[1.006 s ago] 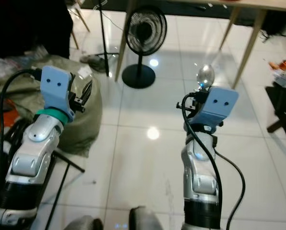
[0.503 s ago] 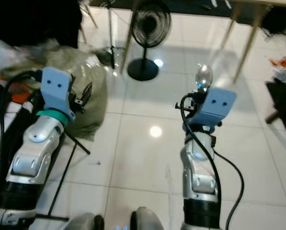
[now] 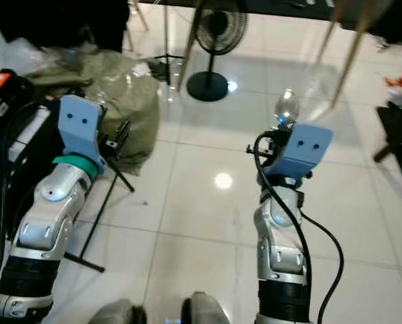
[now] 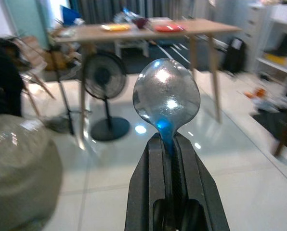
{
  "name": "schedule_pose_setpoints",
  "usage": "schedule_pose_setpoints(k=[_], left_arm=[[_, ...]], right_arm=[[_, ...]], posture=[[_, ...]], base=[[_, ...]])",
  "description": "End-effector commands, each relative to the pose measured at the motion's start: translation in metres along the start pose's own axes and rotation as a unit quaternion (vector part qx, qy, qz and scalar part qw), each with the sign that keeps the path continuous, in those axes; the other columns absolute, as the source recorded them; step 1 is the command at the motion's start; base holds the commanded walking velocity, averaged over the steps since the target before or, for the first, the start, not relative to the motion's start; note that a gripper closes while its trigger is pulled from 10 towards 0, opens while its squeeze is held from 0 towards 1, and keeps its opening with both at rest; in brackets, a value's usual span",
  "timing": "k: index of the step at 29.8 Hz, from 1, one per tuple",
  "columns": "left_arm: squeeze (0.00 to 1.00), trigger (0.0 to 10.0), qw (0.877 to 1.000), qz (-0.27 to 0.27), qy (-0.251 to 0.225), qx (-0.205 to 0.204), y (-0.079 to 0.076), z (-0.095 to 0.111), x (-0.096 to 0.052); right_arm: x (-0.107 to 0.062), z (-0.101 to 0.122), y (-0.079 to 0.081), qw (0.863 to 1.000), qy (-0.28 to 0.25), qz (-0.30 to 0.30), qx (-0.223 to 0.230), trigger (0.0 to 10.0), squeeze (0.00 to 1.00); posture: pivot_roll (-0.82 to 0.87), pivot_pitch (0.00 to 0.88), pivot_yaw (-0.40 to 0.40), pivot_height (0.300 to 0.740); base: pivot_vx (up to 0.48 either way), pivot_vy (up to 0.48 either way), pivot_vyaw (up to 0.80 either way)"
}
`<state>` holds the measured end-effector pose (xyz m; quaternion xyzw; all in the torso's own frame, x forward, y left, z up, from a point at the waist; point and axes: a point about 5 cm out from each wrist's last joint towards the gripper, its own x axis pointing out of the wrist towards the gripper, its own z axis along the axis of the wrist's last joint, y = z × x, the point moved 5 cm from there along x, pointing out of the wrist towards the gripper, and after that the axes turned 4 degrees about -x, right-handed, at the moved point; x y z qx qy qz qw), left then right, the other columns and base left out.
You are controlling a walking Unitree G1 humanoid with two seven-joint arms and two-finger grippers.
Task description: Setting the table
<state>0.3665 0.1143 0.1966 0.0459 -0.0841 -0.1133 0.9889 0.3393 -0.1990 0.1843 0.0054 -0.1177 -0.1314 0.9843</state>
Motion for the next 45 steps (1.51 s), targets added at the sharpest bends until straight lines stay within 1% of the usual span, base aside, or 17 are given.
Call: schedule_pose_setpoints(k=[1,9,18,29,35,45], left_arm=[[0.00,10.0,1.000,-0.006,0.004,-0.009,-0.0023,-0.0019,-0.0009],[0.00,10.0,1.000,-0.016,0.005,-0.020,-0.0080,-0.0023,-0.0011],[0.00,10.0,1.000,-0.019,0.011,-0.021,-0.0097,-0.0043,-0.0016],[0.00,10.0,1.000,-0.017,0.017,-0.018,-0.0095,-0.0068,-0.0018],[0.00,10.0,1.000,-0.011,0.025,-0.013,-0.0067,-0.0111,-0.0036],[0.00,10.0,1.000,-0.006,0.024,-0.013,-0.0052,-0.0099,-0.0021]], right_arm=[[-0.0015,-0.0031,0.0018,1.000,0.008,0.004,0.007,10.0,0.00],[-0.0015,-0.0033,0.0010,1.000,0.009,0.003,0.008,10.0,0.00],[-0.0016,-0.0039,0.0010,1.000,0.011,0.004,0.007,10.0,0.00],[-0.0024,-0.0043,0.0010,1.000,0.013,0.004,0.008,10.0,0.00],[-0.0033,-0.0058,-0.0002,1.000,0.016,0.003,0.007,10.0,0.00],[-0.0018,-0.0048,0.0015,1.000,0.016,0.009,0.005,10.0,0.00]], posture=[[0.01,0.016,0.043,0.740],[0.01,0.015,0.042,0.740],[0.01,0.016,0.041,0.740],[0.01,0.024,0.046,0.740],[0.01,0.033,0.039,0.740],[0.00,0.031,0.037,0.740]], base=[[0.000,0.000,-0.80],[0.000,0.000,-0.80],[0.000,0.000,-0.80],[0.000,0.000,-0.80],[0.000,0.000,-0.80],[0.000,0.000,-0.80]])
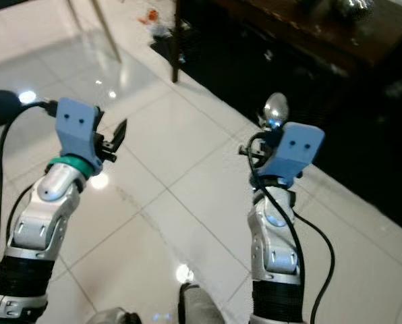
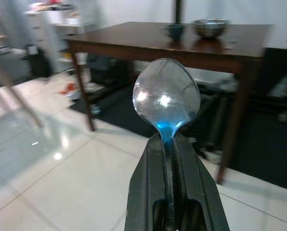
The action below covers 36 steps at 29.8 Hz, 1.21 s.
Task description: Setting the table
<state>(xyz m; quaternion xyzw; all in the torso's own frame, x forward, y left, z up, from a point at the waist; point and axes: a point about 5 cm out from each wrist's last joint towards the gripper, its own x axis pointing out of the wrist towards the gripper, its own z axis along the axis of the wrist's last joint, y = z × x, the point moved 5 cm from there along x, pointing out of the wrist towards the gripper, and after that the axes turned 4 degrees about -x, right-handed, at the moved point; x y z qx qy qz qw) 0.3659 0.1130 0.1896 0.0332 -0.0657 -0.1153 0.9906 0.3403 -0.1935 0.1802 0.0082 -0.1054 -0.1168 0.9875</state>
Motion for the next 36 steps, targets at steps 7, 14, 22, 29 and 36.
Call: schedule_pose_setpoints(k=[7,14,22,29,36], left_arm=[[0.00,10.0,1.000,-0.009,0.011,0.003,-0.004,-0.005,-0.003],[0.00,10.0,1.000,-0.011,0.017,0.004,-0.004,-0.008,-0.005],[0.00,10.0,1.000,-0.002,0.019,0.015,0.004,-0.007,-0.003],[0.00,10.0,0.999,0.020,0.018,0.025,0.015,-0.007,-0.006],[0.00,10.0,0.999,0.037,0.021,0.029,0.024,-0.010,-0.008]], right_arm=[[-0.005,-0.001,-0.005,1.000,0.003,-0.009,0.000,10.0,0.00],[-0.010,-0.004,-0.010,1.000,0.006,-0.019,-0.005,10.0,0.00],[-0.010,-0.004,-0.007,1.000,0.008,-0.018,-0.003,10.0,0.00],[-0.005,-0.006,-0.002,1.000,0.010,-0.005,-0.004,10.0,0.00],[0.004,-0.001,0.005,1.000,-0.001,0.007,-0.004,10.0,0.00]], posture=[[-0.03,0.044,0.059,0.740],[-0.07,0.044,0.102,0.740],[0.00,0.051,0.071,0.740],[0.03,0.033,0.047,0.740],[0.05,0.007,0.041,0.740]], base=[[0.000,0.000,-0.80],[0.000,0.000,-0.80],[0.000,0.000,-0.80],[0.000,0.000,-0.80],[0.000,0.000,-0.80]])
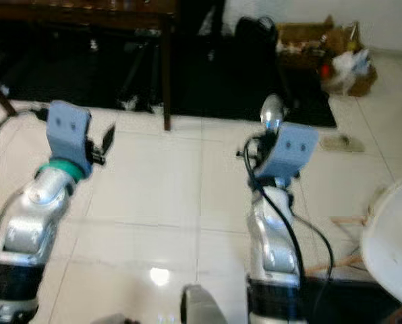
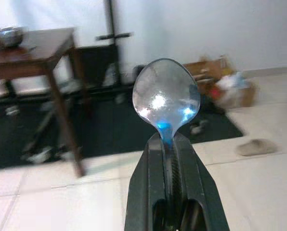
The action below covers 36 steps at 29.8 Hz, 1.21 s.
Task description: Setting the table
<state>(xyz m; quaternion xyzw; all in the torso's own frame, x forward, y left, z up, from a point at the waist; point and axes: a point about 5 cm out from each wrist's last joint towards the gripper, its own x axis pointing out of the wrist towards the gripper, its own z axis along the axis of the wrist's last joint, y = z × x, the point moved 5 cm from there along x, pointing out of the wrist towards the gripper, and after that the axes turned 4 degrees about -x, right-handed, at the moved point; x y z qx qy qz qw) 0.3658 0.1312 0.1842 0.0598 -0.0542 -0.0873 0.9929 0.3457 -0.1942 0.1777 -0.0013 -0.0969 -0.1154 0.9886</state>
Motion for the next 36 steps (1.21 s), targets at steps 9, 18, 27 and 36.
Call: schedule_pose_setpoints(k=[9,18,27,36], left_arm=[[0.00,10.0,0.998,0.063,-0.007,0.025,0.020,0.002,0.005],[0.00,10.0,0.997,0.072,-0.015,0.023,0.020,0.006,0.008],[0.00,10.0,0.997,0.070,-0.021,0.024,0.017,0.008,0.011],[0.00,10.0,0.997,0.069,-0.026,0.025,0.015,0.010,0.013]], right_arm=[[-0.006,0.005,0.018,0.999,-0.018,0.041,0.003,10.0,0.00],[-0.010,0.005,0.030,0.997,-0.021,0.079,0.002,10.0,0.00],[-0.011,0.007,0.041,0.994,-0.026,0.105,0.012,10.0,0.00],[-0.010,0.009,0.043,0.993,-0.030,0.111,0.016,10.0,0.00]], posture=[[0.03,0.007,0.059,0.740],[0.02,0.007,0.058,0.740],[0.03,0.000,0.063,0.740],[0.03,0.000,0.058,0.740]], base=[[0.210,0.000,-0.06],[0.472,0.000,0.00],[0.472,0.000,0.00],[0.472,0.000,0.00]])
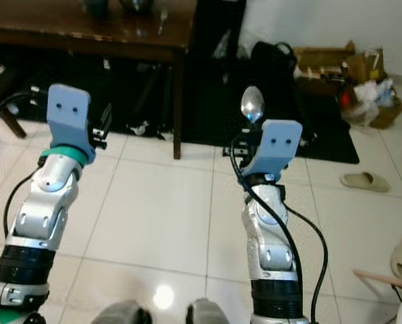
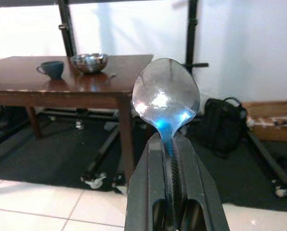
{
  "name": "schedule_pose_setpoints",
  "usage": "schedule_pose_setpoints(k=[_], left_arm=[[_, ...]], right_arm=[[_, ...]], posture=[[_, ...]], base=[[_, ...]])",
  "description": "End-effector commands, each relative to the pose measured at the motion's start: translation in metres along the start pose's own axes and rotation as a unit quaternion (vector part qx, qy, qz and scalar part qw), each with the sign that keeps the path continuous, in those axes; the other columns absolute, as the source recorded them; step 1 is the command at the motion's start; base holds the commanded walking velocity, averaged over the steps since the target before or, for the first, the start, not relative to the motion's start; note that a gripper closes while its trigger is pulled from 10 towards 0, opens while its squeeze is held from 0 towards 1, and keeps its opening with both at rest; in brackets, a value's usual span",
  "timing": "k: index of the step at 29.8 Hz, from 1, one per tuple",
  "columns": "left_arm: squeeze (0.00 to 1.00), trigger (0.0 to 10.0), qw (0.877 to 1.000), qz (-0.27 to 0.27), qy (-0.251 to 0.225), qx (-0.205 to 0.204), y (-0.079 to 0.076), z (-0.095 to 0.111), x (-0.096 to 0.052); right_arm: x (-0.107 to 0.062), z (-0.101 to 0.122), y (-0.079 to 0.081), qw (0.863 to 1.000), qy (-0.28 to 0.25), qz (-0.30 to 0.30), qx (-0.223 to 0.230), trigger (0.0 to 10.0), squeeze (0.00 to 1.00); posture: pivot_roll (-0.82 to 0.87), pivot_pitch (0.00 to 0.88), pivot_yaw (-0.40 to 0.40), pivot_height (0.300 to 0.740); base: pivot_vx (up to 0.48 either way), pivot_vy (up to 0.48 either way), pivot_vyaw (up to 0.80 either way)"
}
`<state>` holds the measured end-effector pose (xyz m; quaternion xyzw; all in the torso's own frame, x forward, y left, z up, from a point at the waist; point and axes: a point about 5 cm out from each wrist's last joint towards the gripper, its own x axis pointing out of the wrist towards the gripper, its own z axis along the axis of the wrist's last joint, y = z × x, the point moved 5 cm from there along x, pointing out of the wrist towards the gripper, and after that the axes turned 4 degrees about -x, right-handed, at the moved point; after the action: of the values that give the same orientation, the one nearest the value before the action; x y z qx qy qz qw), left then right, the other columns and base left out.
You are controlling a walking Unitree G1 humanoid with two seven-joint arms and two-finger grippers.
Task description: Setting the table
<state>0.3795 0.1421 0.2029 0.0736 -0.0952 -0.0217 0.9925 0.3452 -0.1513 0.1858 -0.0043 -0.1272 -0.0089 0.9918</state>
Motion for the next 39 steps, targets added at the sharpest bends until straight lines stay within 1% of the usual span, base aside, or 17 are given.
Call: schedule_pose_setpoints(k=[1,2,4,5,7,13,16,18,25,26,27,30,33,34,35,39], left_arm=[[0.00,10.0,1.000,0.003,0.008,0.005,0.000,-0.005,0.000],[0.00,10.0,1.000,0.003,0.008,0.005,0.000,-0.005,0.000],[0.00,10.0,1.000,0.002,0.007,0.003,-0.002,-0.005,0.000],[0.00,10.0,1.000,0.002,0.007,0.003,-0.002,-0.005,0.000],[0.00,10.0,1.000,0.000,0.007,0.003,-0.004,-0.006,-0.001],[0.00,10.0,1.000,-0.002,0.006,0.002,-0.006,-0.005,-0.001],[0.00,10.0,1.000,-0.004,0.004,0.000,-0.008,-0.005,0.000],[0.00,10.0,1.000,-0.004,0.004,0.000,-0.008,-0.005,0.000],[0.00,10.0,1.000,-0.007,0.005,-0.001,-0.010,-0.005,0.000],[0.00,10.0,1.000,-0.008,0.006,-0.001,-0.010,-0.006,0.000],[0.00,10.0,1.000,-0.008,0.006,0.001,-0.009,-0.006,0.000],[0.00,10.0,1.000,-0.009,0.006,0.001,-0.009,-0.006,0.000],[0.00,10.0,1.000,-0.028,0.005,0.000,-0.008,-0.007,-0.002],[0.00,10.0,1.000,-0.030,0.007,0.001,-0.007,-0.008,-0.002],[0.00,10.0,0.999,-0.037,0.013,0.008,-0.004,-0.012,-0.003],[0.00,10.0,0.999,-0.046,0.019,0.015,-0.001,-0.017,-0.003]], right_arm=[[0.000,-0.001,0.004,1.000,0.000,0.012,0.006,10.0,0.00],[0.000,-0.001,0.004,1.000,0.000,0.012,0.006,10.0,0.00],[-0.001,-0.003,0.012,0.999,0.002,0.037,0.002,10.0,0.00],[-0.001,-0.003,0.012,0.999,0.002,0.037,0.002,10.0,0.00],[-0.001,-0.003,0.018,0.999,0.001,0.049,-0.004,10.0,0.00],[-0.001,-0.004,0.019,0.999,0.003,0.050,-0.006,10.0,0.00],[0.000,-0.007,0.017,0.999,0.010,0.046,-0.019,10.0,0.00],[0.000,-0.007,0.017,0.999,0.010,0.046,-0.019,10.0,0.00],[0.001,-0.008,0.013,0.999,0.012,0.036,-0.023,10.0,0.00],[0.001,-0.008,0.012,0.999,0.011,0.032,-0.023,10.0,0.00],[0.002,-0.008,0.006,0.999,0.014,0.017,-0.029,10.0,0.00],[0.003,-0.009,0.003,0.999,0.016,0.009,-0.034,10.0,0.00],[0.004,-0.010,-0.011,0.998,0.017,-0.022,-0.054,10.0,0.00],[0.004,-0.009,-0.013,0.998,0.016,-0.023,-0.055,10.0,0.00],[0.003,-0.008,-0.014,0.998,0.011,-0.022,-0.066,10.0,0.00],[0.004,-0.005,-0.014,0.996,0.003,-0.017,-0.090,10.0,0.00]], posture=[[0.03,0.000,0.055,0.740],[0.03,0.000,0.055,0.740],[0.04,0.000,0.054,0.740],[0.04,0.000,0.054,0.740],[0.04,0.000,0.056,0.740],[0.04,0.000,0.051,0.740],[0.04,0.000,0.049,0.740],[0.04,0.000,0.049,0.740],[0.04,0.000,0.049,0.740],[0.03,0.000,0.052,0.740],[0.03,0.000,0.053,0.740],[0.03,0.000,0.053,0.740],[0.03,0.000,0.059,0.740],[0.03,0.000,0.059,0.740],[0.03,0.000,0.062,0.740],[0.03,0.000,0.062,0.740]], base=[[0.472,0.000,0.00],[0.472,0.000,0.00],[0.472,0.000,0.00],[0.472,0.000,0.00],[0.472,0.000,0.00],[0.472,0.000,0.00],[0.472,0.000,0.00],[0.472,0.000,0.00],[0.472,0.000,0.00],[0.472,0.000,0.00],[0.472,0.000,0.00],[0.472,0.000,0.00],[0.472,0.000,0.00],[0.472,0.000,0.00],[0.472,0.000,0.00],[0.472,0.000,0.00]])
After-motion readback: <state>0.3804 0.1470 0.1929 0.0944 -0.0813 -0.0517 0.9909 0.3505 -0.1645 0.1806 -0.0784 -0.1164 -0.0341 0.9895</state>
